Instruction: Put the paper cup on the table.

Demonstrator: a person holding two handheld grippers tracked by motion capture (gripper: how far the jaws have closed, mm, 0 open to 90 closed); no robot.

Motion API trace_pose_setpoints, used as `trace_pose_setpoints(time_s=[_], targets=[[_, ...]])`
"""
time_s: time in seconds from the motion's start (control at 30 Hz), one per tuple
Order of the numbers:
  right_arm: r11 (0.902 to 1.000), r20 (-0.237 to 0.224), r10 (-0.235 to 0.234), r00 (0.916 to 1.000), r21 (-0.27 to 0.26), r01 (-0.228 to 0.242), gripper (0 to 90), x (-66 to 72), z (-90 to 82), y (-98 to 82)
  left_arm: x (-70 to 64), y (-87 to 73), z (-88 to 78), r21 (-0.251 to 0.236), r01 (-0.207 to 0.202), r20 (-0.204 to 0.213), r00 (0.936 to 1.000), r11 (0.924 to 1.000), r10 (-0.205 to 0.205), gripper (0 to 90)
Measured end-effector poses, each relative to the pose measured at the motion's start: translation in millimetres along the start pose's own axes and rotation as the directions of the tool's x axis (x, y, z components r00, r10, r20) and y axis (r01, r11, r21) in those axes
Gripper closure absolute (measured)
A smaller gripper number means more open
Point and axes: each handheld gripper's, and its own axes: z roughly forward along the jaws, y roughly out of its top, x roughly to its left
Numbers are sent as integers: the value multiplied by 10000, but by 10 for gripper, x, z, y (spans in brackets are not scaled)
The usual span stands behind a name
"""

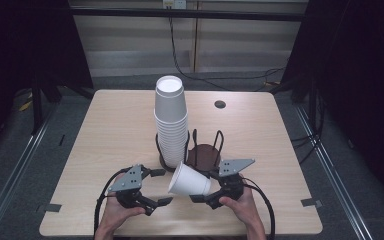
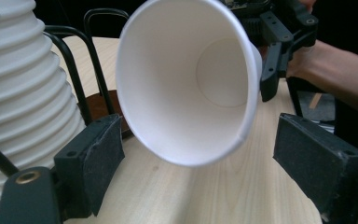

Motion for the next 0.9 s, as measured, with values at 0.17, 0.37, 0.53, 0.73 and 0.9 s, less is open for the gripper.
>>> trace_pose_setpoints(time_s=[0.17, 0.37, 0.53, 0.73, 0.9], targets=[[9994, -91, -34, 10000, -341, 31, 229, -3, 0, -25, 15, -35, 18, -360, 254, 149, 9996, 9990, -249, 155], [9990, -251, -187, 9995, -400, 177, 229, 24, 28, -30, 28, -10, 35, -615, 199, 67, 9998, 9979, -196, 156], [9990, -322, -313, 9990, -324, 303, 229, 48, 41, -25, 70, 20, 28, -724, 271, 242, 9994, 9970, -254, 151], [9990, -399, -433, 9983, -159, 427, 230, 66, 61, -8, 84, 101, 83, -443, 80, 130, 9999, 9990, -75, 36], [9985, -484, -535, 9974, -153, 528, 231, 79, 72, 16, 99, 120, 118, -584, 78, 349, 9994, 9983, -58, 0]])
